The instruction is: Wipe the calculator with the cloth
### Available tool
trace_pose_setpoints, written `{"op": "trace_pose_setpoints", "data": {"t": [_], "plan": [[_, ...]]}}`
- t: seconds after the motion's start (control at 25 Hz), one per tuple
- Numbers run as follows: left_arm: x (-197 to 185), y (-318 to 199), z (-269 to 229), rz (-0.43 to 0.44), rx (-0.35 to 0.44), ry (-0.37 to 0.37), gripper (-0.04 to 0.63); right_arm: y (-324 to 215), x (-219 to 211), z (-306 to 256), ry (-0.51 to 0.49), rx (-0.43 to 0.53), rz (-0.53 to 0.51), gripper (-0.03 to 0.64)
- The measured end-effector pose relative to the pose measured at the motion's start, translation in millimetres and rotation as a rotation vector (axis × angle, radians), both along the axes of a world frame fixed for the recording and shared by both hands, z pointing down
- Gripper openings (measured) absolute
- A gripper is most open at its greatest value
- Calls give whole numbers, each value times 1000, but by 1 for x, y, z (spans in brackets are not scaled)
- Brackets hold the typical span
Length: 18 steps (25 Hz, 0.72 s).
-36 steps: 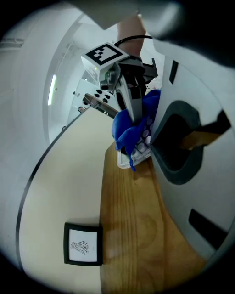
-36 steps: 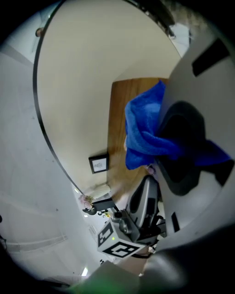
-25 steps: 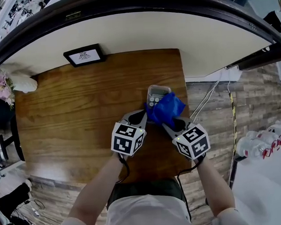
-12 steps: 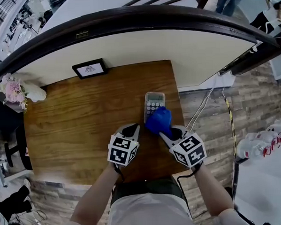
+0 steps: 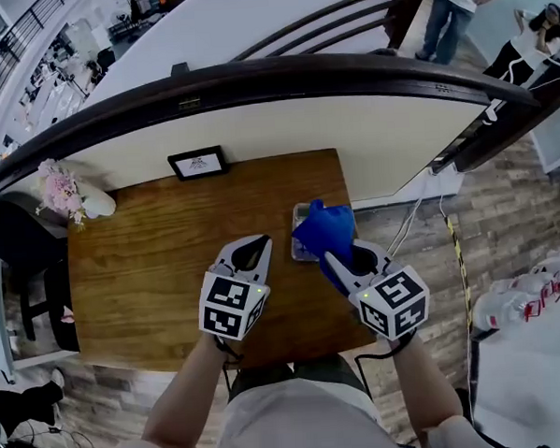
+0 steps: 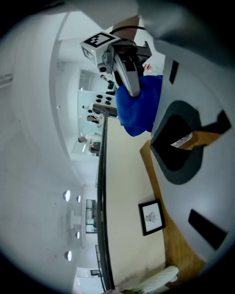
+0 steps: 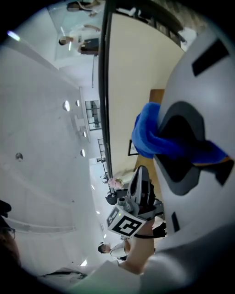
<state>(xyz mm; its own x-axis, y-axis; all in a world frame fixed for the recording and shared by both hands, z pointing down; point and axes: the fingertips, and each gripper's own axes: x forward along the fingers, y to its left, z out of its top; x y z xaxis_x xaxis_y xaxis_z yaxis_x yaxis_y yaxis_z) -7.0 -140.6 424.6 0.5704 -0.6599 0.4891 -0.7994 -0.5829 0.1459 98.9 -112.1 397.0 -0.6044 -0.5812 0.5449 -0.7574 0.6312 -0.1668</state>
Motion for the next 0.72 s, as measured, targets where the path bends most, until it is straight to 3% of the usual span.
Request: {"op": "trace_pose_setpoints", "data": {"t": [0.72], "plan": [[-15,17,-206,5,434,0,2,19,-3,-197,-62,401,-5,81]]}}
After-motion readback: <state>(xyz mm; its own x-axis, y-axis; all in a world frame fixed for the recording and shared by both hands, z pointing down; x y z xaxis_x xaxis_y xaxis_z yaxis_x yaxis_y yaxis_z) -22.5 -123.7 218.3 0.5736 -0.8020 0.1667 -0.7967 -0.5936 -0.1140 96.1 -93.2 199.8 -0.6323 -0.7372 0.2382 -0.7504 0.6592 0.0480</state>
